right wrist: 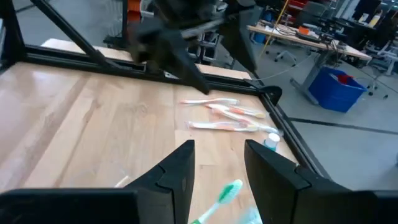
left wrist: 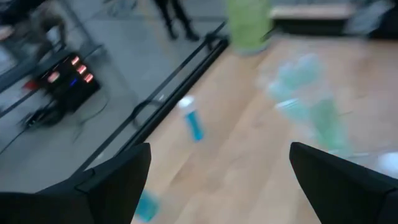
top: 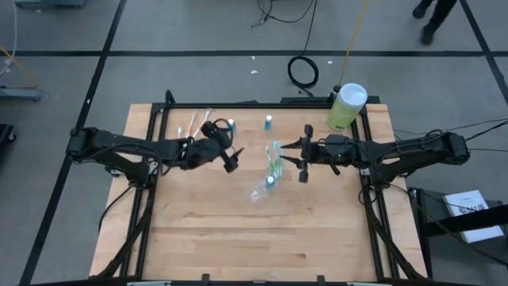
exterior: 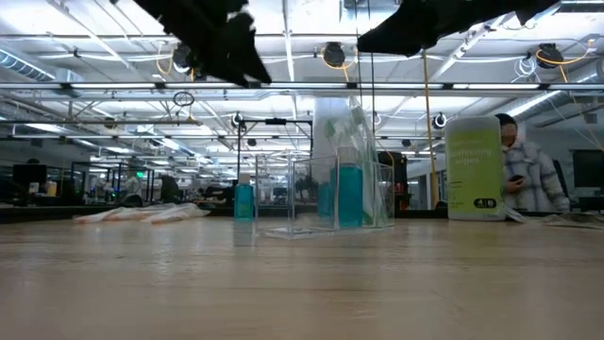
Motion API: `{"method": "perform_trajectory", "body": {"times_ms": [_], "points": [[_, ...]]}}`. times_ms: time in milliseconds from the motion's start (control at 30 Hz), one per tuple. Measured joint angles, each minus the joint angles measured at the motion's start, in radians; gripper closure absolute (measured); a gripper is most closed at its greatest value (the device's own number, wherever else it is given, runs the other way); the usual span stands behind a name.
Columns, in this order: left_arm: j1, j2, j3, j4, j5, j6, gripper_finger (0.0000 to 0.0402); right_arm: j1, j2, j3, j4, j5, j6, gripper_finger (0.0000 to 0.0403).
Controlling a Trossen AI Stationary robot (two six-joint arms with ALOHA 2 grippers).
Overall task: Pick & Place toothbrushing station
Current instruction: Put the mouthwash bottle into the transparent organizer
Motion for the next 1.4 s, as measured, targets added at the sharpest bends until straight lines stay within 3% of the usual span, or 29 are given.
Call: {"method": "perform_trajectory", "body": {"times_ms": [167, 367, 500, 667, 833, 933, 1133, 1300, 1400], "points": [[0.106, 0.021, -0.022, -0.033, 0.022, -0.027, 0.0009, -0.036, 0.0, 0.0, 0.007, -0.003, -0.014, 0.0273], [0.228, 0.023, -0.129, 0.128, 0.137, 0.028, 0.0009, -0.113, 0.0, -0.013, 0.029, -0.015, -0.014, 0.0273], [0.289, 0.023, -0.188, 0.216, 0.182, 0.04, 0.0009, -0.222, 0.0, -0.053, 0.107, -0.056, -0.013, 0.0273], [0.326, 0.023, -0.202, 0.254, 0.218, 0.07, 0.0009, -0.442, 0.049, -0.059, 0.11, -0.078, -0.007, 0.0269], [0.329, 0.023, -0.202, 0.299, 0.224, 0.114, 0.0009, -0.642, 0.208, -0.058, 0.194, -0.274, 0.053, 0.0242], [0.329, 0.023, -0.202, 0.329, 0.259, 0.121, 0.0009, -0.697, 0.336, -0.056, 0.256, -0.346, 0.084, 0.0211], [0.329, 0.023, -0.202, 0.352, 0.288, 0.138, 0.0009, -0.714, 0.535, 0.011, 0.287, -0.37, 0.098, 0.0156], [0.329, 0.023, -0.202, 0.355, 0.287, 0.14, 0.0009, -0.709, 0.638, 0.078, 0.288, -0.379, 0.097, 0.0148], [0.329, 0.022, -0.202, 0.354, 0.287, 0.144, 0.0009, -0.708, 0.683, 0.107, 0.292, -0.444, 0.114, 0.015]]}}
